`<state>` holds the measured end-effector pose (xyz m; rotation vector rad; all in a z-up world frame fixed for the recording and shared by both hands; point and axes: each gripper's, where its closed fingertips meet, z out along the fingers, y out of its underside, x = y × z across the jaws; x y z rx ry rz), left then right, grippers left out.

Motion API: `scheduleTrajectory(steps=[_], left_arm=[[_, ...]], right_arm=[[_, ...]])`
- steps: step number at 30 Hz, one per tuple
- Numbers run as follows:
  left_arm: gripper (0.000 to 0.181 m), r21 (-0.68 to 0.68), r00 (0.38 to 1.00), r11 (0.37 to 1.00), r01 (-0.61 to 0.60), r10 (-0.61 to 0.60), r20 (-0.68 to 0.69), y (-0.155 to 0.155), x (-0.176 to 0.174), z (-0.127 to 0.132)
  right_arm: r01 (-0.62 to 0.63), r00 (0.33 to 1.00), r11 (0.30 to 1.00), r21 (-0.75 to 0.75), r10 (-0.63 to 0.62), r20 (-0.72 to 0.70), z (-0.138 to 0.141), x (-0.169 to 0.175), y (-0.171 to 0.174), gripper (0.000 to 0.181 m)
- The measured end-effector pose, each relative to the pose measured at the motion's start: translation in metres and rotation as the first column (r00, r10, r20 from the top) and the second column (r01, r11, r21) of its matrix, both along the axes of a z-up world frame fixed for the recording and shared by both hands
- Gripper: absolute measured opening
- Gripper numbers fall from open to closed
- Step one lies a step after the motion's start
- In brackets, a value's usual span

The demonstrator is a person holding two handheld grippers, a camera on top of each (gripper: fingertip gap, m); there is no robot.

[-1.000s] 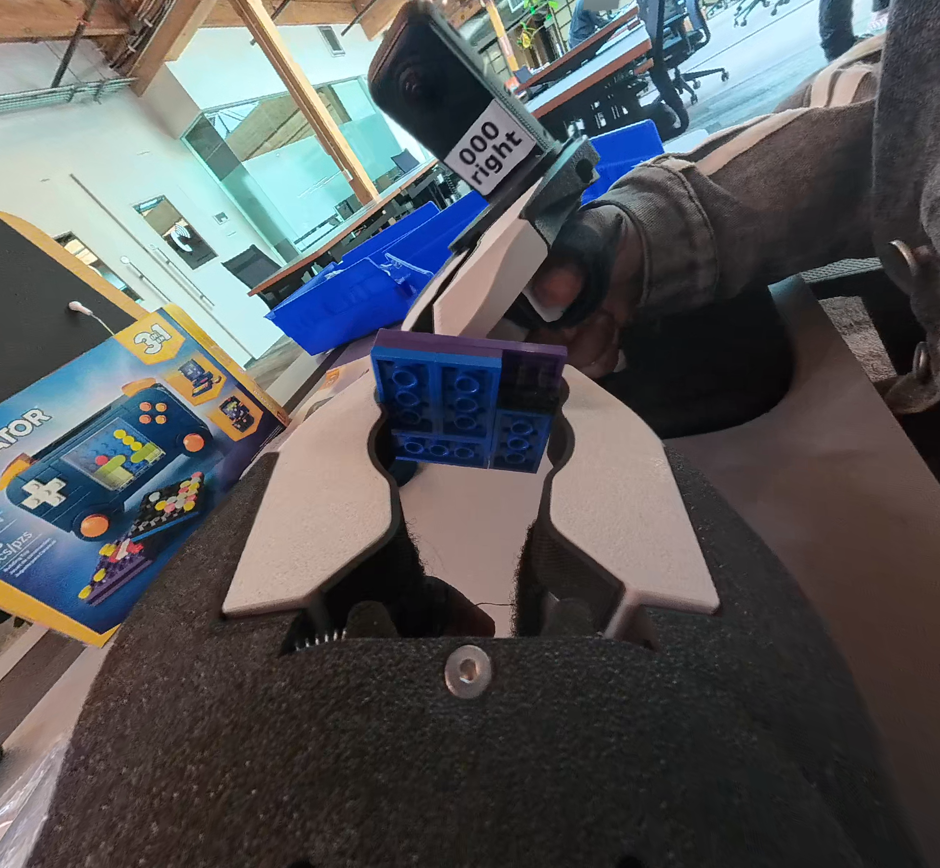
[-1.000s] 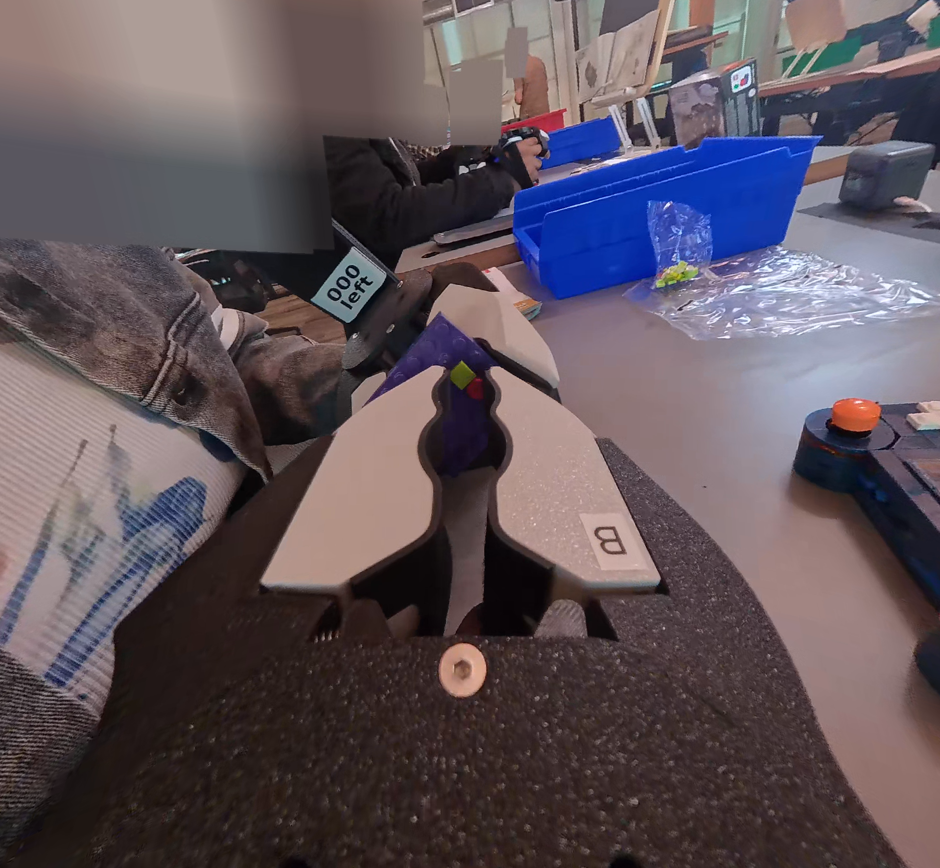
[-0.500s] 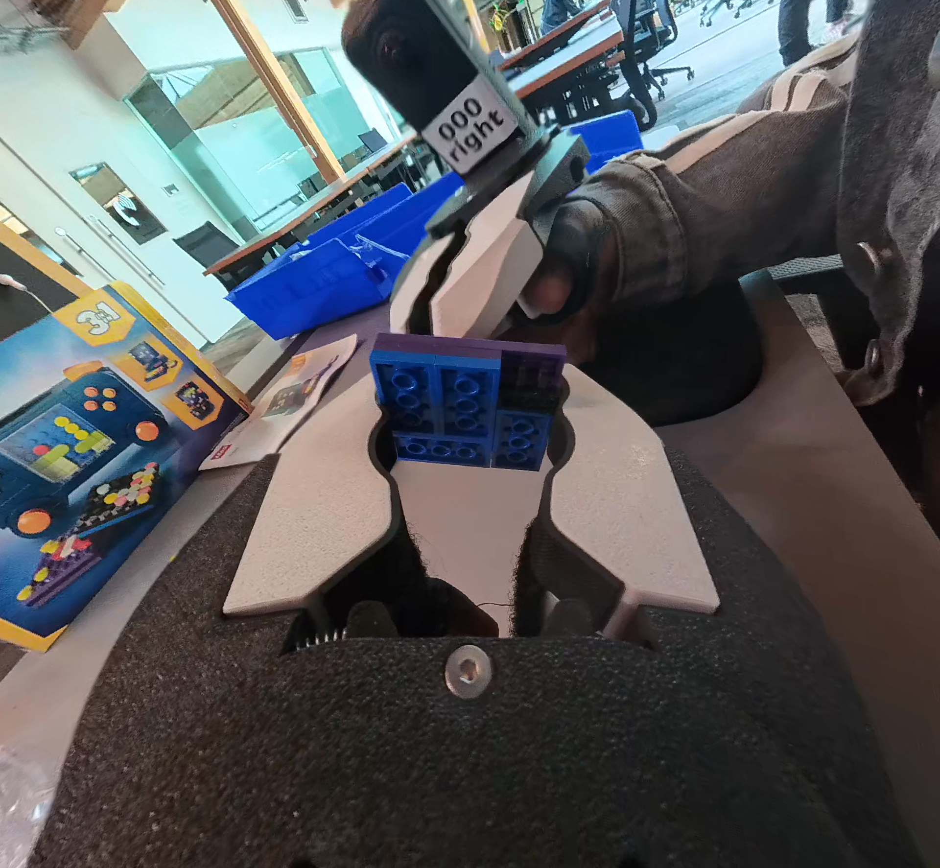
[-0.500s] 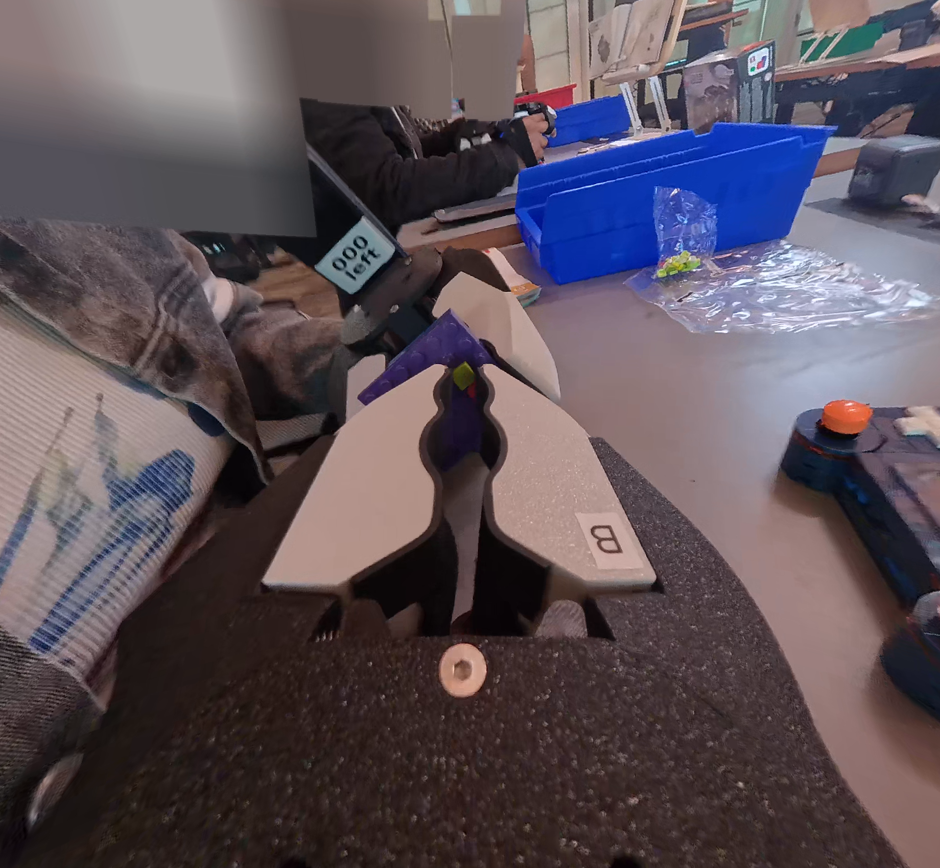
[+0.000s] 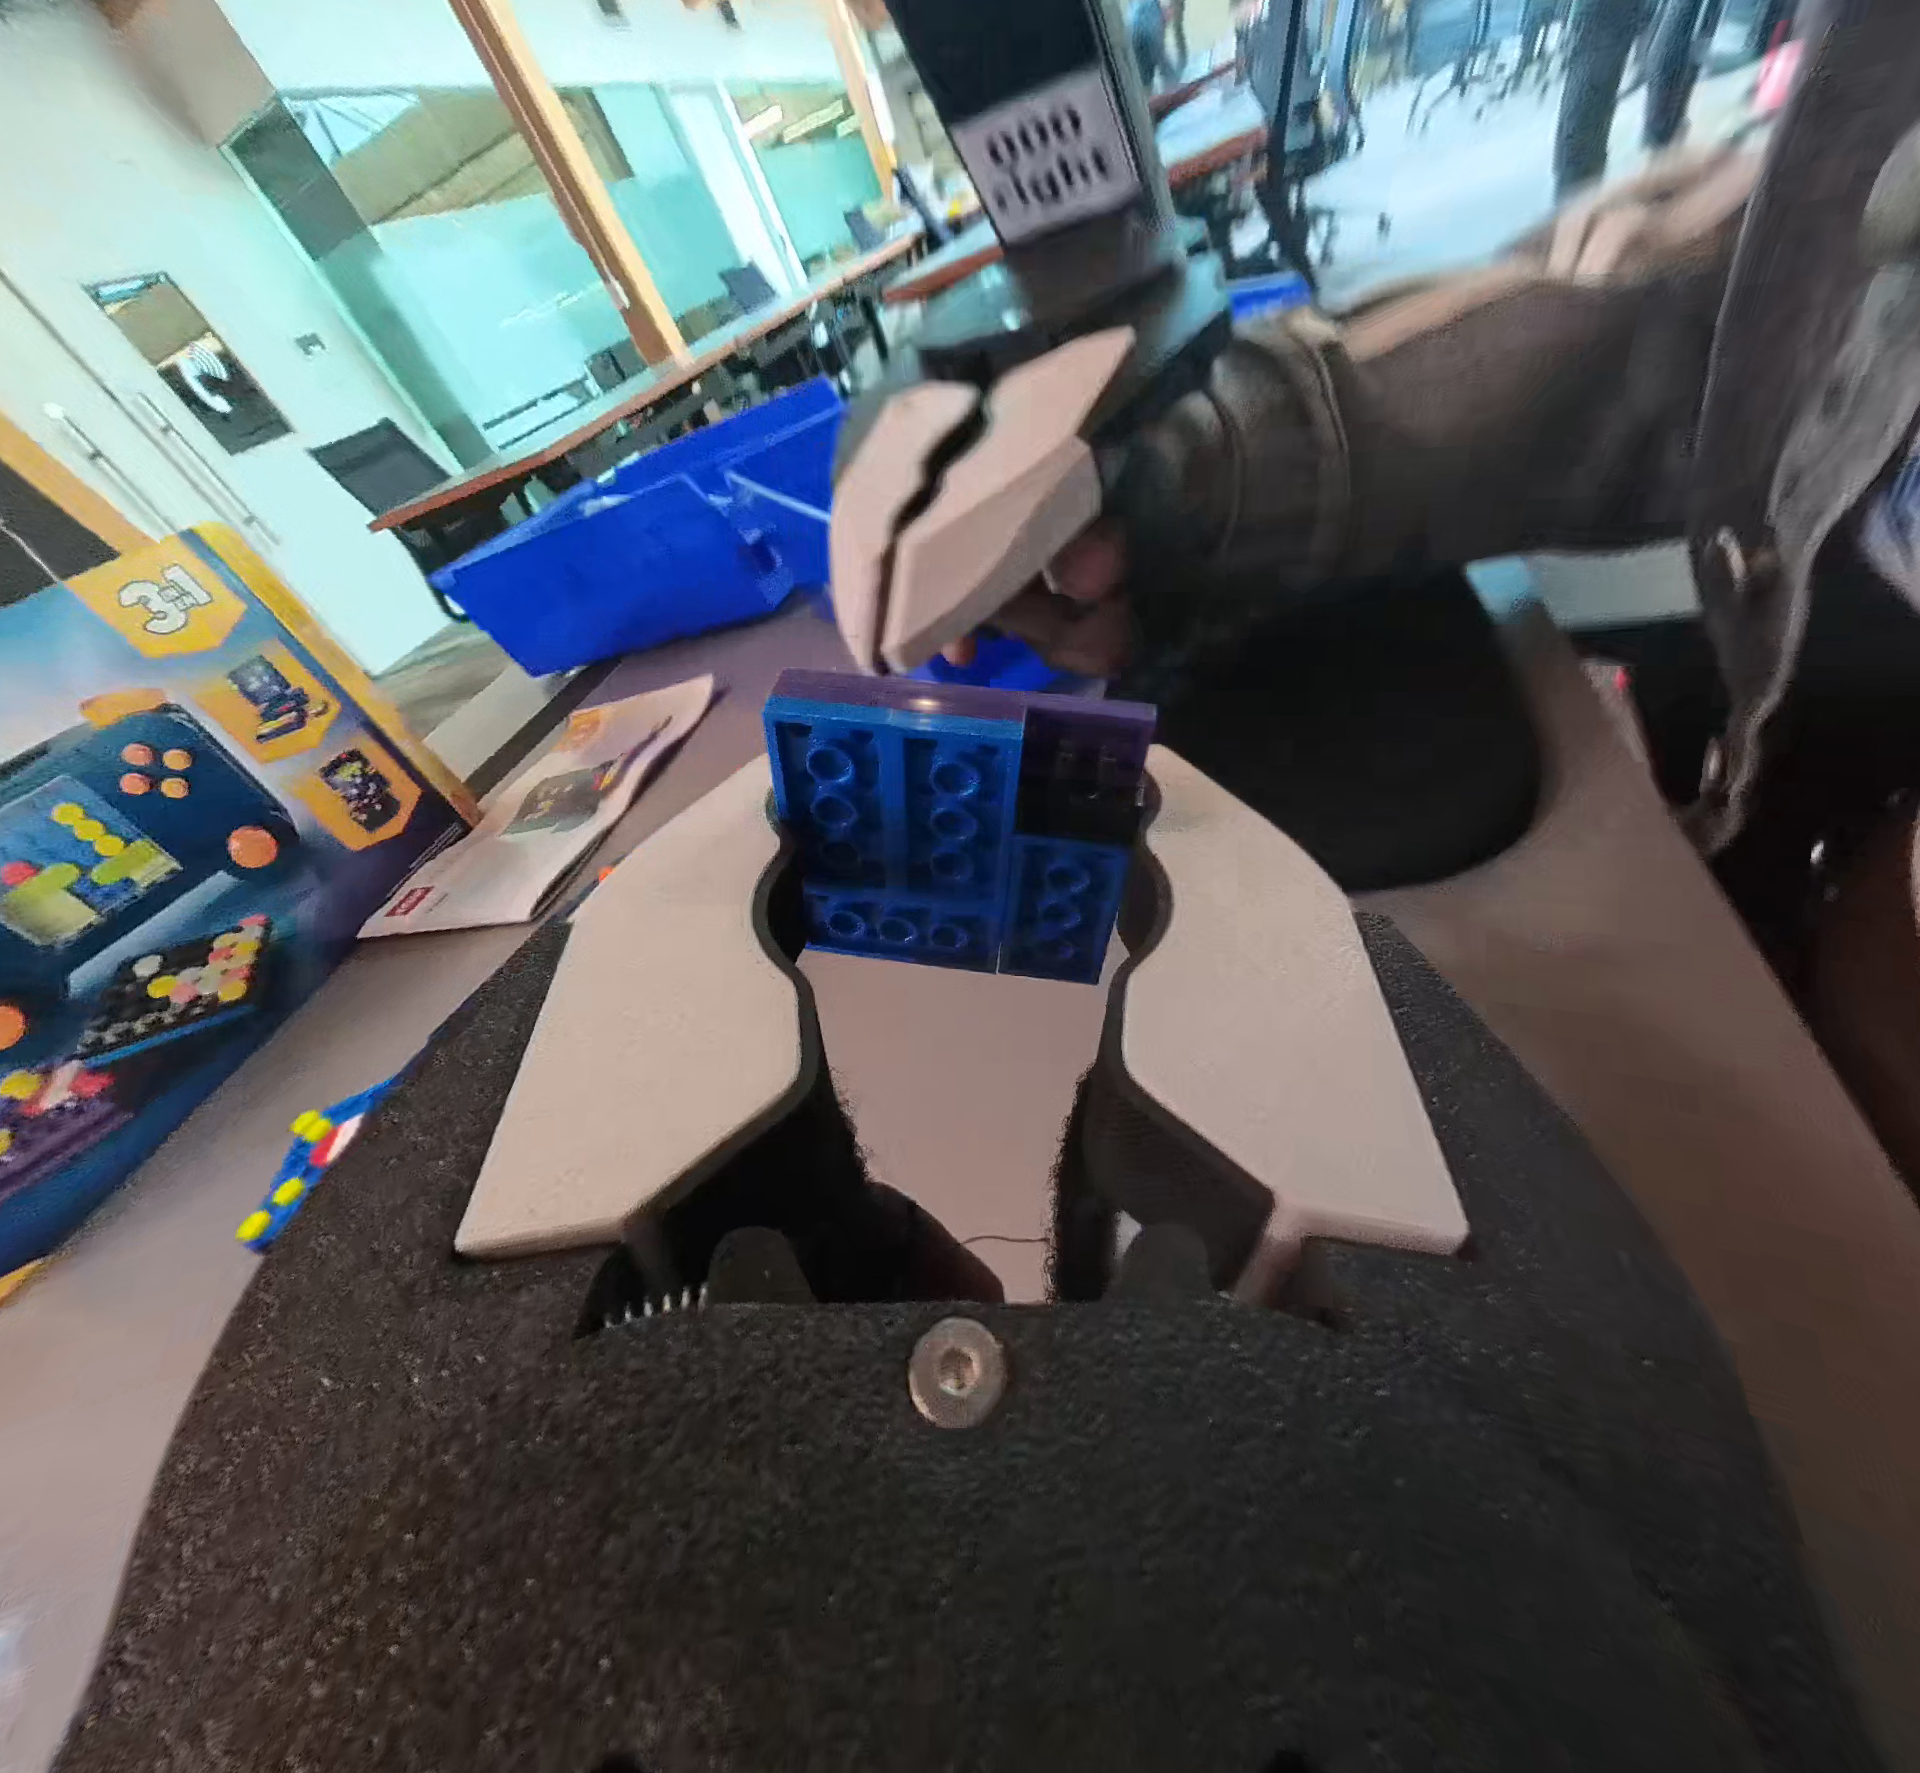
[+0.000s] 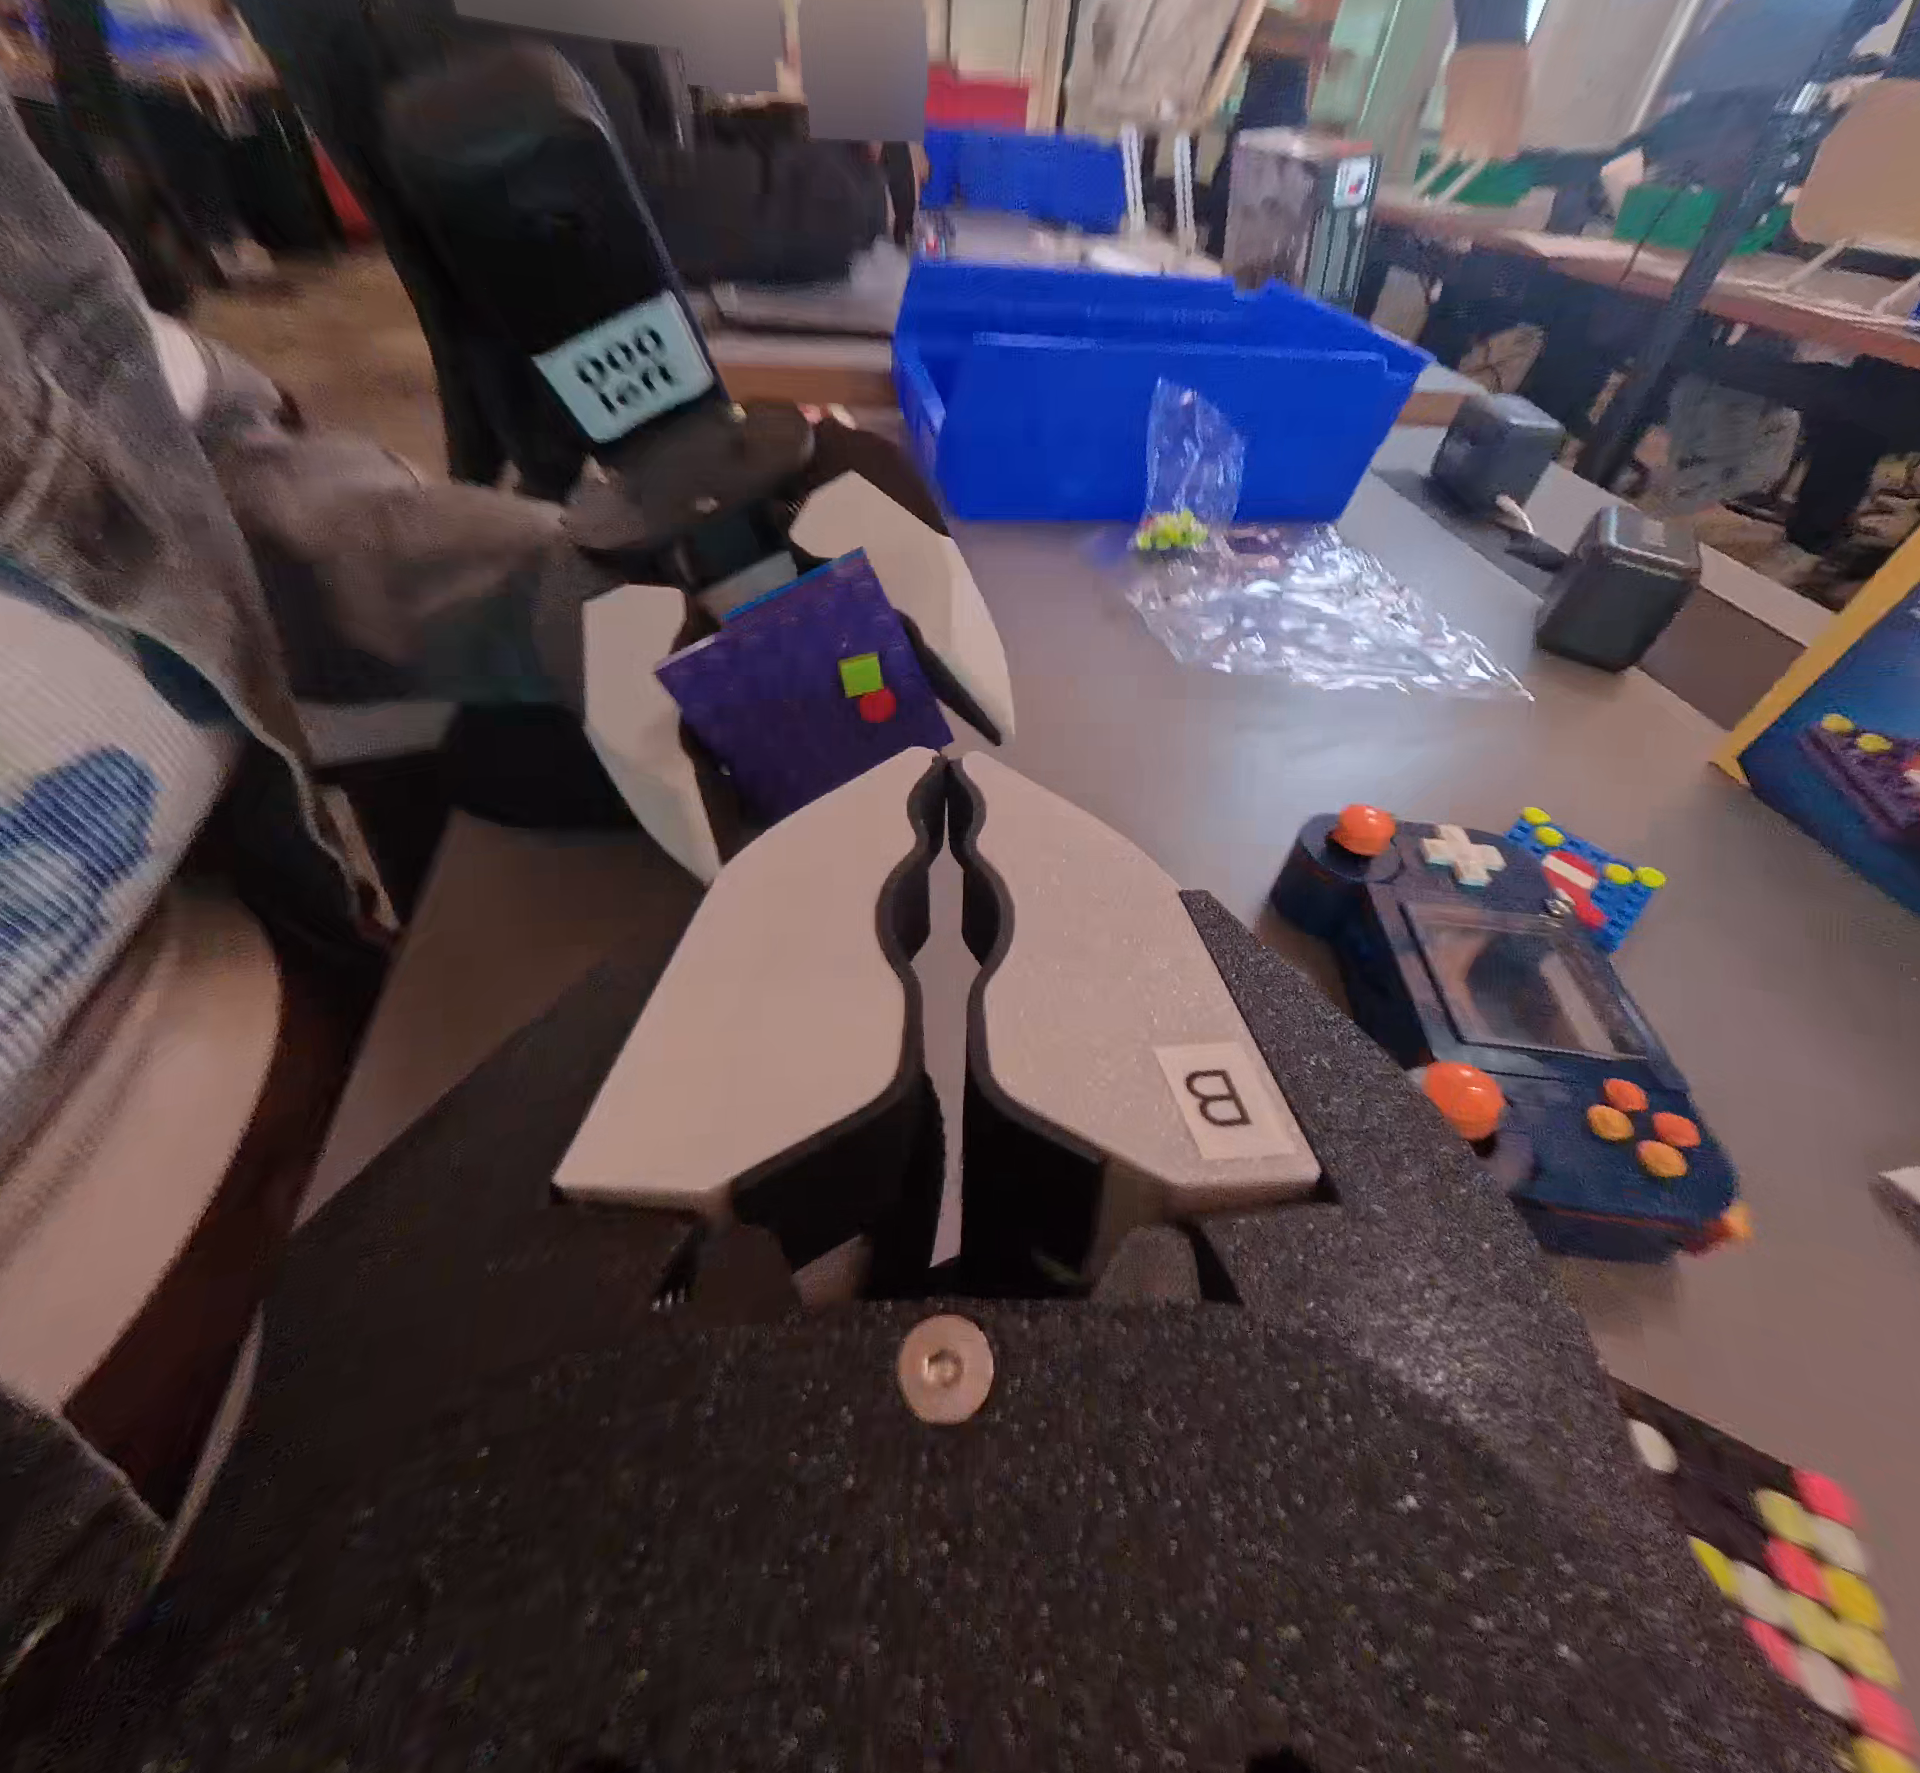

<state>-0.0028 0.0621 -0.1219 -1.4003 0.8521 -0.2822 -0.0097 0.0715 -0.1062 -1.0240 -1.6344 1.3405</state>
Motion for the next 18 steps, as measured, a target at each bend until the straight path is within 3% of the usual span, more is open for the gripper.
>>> scheduleTrajectory(steps=[6,18], left_arm=[[0.058,0.037,0.997,0.999,0.0,-0.003,0.072,-0.003,-0.005,0.012],[0.058,0.038,0.999,0.999,0.035,-0.037,0.04,-0.007,0.0,0.009]], right_arm=[[-0.048,0.991,0.952,-0.302,0.008,-0.133,0.018,-0.007,-0.017,0.012],[-0.071,0.997,0.951,-0.302,0.058,-0.05,0.006,-0.023,-0.034,0.013]])
